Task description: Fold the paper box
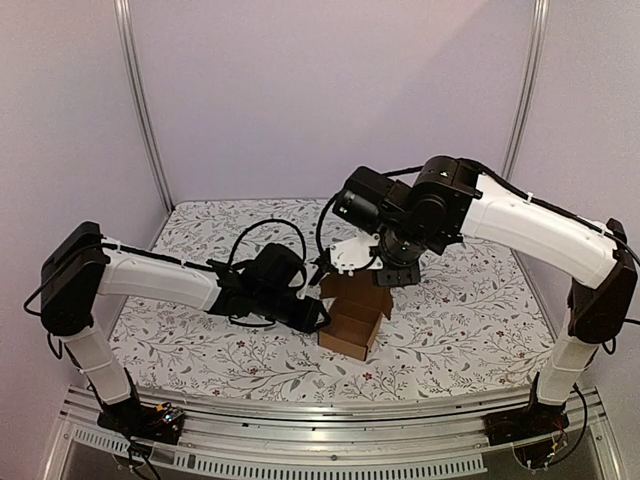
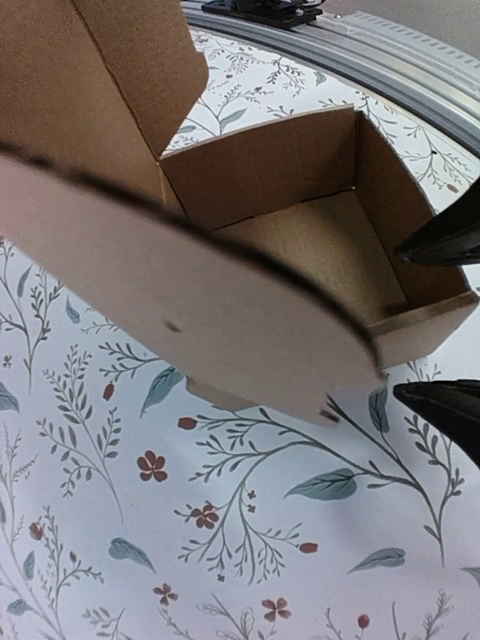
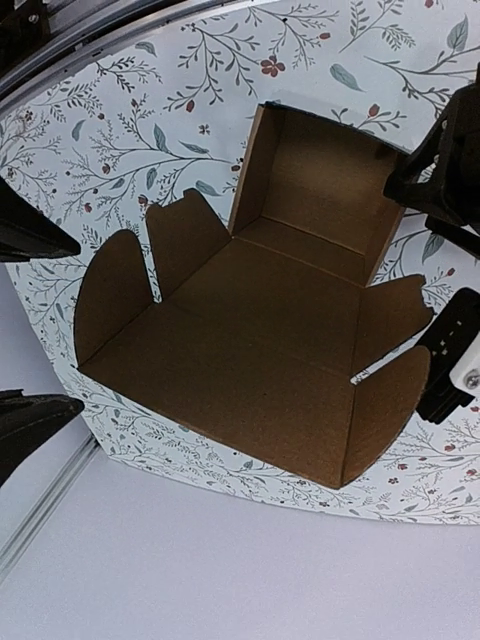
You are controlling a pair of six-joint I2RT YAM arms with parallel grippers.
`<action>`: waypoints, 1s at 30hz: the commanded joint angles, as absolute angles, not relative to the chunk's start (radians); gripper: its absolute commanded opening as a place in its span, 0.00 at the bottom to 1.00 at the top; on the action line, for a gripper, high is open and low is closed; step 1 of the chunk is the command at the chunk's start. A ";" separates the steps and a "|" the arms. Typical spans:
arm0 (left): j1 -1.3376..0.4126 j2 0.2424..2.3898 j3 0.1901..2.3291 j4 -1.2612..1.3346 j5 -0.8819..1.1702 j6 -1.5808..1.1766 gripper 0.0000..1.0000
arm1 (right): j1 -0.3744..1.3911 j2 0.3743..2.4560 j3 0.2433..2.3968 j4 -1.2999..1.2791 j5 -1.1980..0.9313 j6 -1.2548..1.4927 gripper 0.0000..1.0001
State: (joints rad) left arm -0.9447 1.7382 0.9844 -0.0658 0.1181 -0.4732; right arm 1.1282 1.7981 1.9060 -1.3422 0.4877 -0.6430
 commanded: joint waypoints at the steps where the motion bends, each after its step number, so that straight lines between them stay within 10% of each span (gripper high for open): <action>1: -0.953 1.716 0.955 -0.054 0.100 -0.478 0.38 | 1.114 1.715 1.861 -1.314 0.456 -0.629 0.46; 30: -0.868 1.604 0.840 0.282 0.140 -0.170 0.61 | 0.899 1.042 0.855 -0.434 0.113 0.165 0.82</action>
